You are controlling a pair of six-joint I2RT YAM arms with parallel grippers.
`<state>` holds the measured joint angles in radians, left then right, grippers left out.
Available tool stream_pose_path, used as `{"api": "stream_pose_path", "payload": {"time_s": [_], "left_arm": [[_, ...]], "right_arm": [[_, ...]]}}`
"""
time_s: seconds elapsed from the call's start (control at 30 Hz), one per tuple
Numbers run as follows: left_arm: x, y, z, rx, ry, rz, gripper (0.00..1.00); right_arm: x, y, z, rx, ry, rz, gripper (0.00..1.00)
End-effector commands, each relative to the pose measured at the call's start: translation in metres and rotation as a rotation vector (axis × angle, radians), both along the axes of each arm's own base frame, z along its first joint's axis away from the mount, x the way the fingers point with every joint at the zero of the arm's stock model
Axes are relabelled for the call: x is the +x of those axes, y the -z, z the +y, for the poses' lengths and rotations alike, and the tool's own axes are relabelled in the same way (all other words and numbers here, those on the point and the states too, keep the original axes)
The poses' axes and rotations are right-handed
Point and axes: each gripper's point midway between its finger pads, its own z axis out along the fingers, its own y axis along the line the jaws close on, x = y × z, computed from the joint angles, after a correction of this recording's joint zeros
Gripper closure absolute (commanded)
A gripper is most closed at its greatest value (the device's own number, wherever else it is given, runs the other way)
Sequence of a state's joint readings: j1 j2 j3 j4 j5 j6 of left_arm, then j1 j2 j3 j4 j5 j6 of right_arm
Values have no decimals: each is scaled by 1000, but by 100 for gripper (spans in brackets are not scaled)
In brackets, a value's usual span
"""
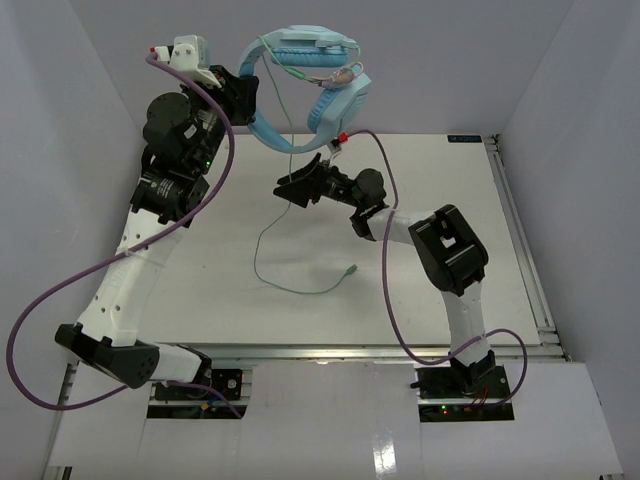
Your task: Wrap the headphones
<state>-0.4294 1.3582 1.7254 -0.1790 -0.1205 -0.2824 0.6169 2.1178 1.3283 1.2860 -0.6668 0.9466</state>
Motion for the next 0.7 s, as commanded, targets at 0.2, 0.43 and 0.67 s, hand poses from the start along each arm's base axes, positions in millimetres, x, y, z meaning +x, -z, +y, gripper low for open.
{"api": "stream_pose_path", "payload": {"time_s": [0.2, 0.43, 0.67], "left_arm": [[-19, -35, 6, -86, 16, -90, 100], [-21, -37, 9, -78, 2, -96, 100], [-18, -34, 14, -50, -31, -95, 100]], "right_arm": [[-83, -42, 12, 201, -243, -272, 25], [-160, -28, 12, 219, -389, -259, 44], [-235, -37, 4, 222, -474, -383, 58]]}}
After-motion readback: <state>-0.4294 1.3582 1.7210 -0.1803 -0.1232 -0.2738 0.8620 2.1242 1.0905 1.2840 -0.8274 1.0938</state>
